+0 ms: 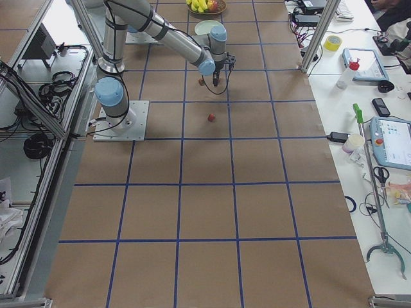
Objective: Collect all strawberries into plate
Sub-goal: 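Carry the strawberry toward the plate with the right gripper and release it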
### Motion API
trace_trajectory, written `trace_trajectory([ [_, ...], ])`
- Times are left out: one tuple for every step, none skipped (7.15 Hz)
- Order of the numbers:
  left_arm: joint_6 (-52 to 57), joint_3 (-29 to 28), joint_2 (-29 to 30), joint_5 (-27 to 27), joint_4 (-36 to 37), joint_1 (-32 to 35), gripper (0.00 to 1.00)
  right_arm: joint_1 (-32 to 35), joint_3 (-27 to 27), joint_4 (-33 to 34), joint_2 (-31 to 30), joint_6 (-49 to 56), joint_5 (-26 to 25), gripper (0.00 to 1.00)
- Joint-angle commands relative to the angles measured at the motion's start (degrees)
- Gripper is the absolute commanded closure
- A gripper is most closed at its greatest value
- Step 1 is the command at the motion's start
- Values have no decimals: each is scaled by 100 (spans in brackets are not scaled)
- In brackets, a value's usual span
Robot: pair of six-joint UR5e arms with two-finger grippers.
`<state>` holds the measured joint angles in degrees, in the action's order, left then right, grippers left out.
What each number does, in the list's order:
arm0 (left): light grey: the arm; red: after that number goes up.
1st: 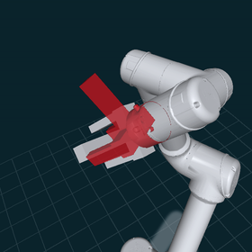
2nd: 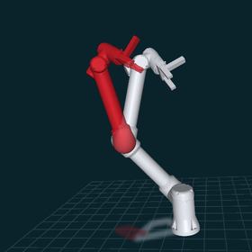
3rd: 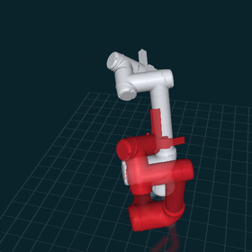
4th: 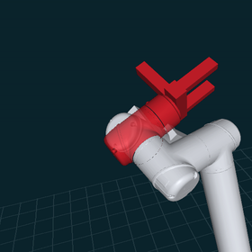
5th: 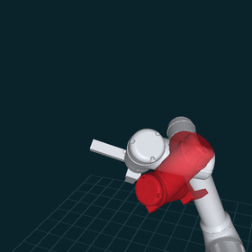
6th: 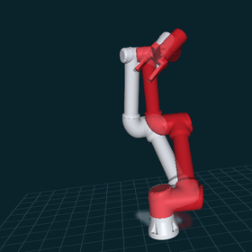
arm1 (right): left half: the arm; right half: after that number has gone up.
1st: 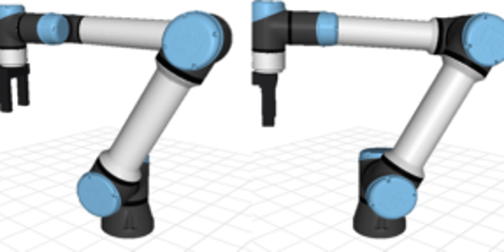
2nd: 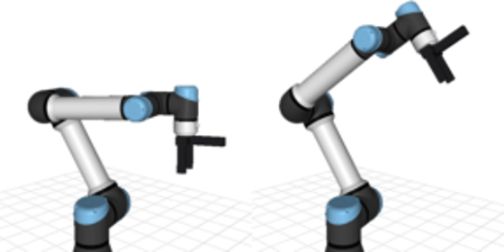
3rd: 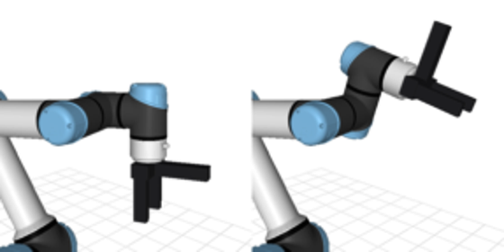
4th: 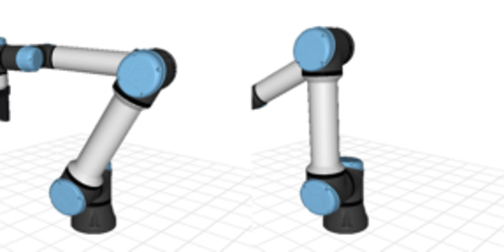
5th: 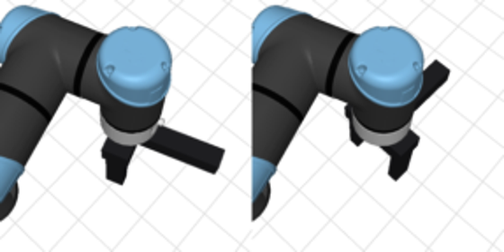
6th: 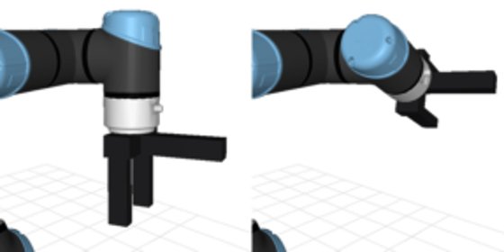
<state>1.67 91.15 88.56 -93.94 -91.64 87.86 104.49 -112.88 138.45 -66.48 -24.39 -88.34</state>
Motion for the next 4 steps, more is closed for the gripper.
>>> trace_trajectory([
  [0, 17, 3, -28, 14, 3, 0, 1, 12, 112, -31, -21, -7, 100],
  [0, 17, -14, -37, 6, 3, 0, 27, 29, 103, -144, -39, 1, 100],
  [0, 17, -6, -37, -3, 3, 0, 202, 82, 95, -320, -30, 1, 100],
  [0, 17, -6, -63, 14, 3, 0, 586, 274, 216, -287, -48, 254, 100],
])
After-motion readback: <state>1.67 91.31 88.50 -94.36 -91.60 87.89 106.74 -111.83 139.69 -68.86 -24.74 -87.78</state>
